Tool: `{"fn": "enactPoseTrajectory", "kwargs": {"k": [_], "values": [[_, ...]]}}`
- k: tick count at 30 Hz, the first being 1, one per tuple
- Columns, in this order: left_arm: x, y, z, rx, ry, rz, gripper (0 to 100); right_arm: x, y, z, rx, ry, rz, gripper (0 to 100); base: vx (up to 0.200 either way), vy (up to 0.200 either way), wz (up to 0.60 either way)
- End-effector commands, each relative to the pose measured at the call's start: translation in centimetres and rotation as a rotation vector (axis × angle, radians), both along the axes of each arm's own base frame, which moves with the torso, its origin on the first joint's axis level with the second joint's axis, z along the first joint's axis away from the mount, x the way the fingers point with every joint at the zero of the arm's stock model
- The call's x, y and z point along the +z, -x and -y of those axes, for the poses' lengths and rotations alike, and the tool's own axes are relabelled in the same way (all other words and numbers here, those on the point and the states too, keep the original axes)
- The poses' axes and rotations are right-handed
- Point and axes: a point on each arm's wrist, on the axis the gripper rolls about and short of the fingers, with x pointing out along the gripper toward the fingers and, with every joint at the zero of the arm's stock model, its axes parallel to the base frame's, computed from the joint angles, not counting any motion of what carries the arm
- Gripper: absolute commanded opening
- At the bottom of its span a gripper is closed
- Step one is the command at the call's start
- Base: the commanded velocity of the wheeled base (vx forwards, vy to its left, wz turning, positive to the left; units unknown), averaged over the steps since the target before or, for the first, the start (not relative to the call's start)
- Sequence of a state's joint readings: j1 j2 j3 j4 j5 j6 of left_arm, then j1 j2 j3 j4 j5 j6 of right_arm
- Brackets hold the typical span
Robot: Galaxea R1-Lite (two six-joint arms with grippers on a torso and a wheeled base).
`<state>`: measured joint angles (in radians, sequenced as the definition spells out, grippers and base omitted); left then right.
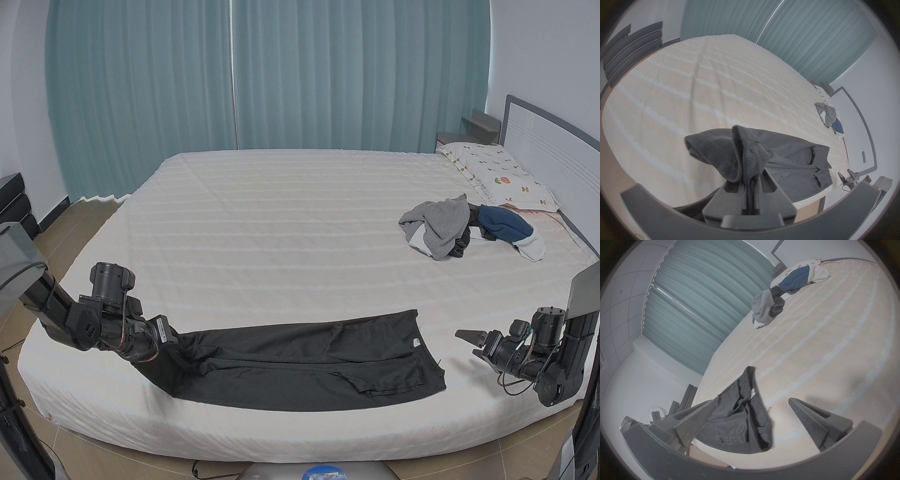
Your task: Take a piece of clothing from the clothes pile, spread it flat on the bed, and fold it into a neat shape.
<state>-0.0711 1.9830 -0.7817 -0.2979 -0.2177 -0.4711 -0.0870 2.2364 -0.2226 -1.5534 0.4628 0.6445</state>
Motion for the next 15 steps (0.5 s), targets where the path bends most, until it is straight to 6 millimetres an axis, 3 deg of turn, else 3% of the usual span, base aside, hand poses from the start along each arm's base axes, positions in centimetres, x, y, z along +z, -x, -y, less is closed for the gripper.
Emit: {"fn": "enactPoseTrajectory", "kwargs": {"k": [1,15], "values": [[2.8,-0.7,2.2,-0.006,-0.004,0.035,0,0.1,-0.1,0.2,-0.006,0.000,0.013,100,0.000,-0.200,0.00],[5.3,-1.9,7.7,-0.039,0.025,-0.061,0,0.0,0.0,0.2,0.006,-0.006,0.007,100,0.000,-0.200,0.00]]}}
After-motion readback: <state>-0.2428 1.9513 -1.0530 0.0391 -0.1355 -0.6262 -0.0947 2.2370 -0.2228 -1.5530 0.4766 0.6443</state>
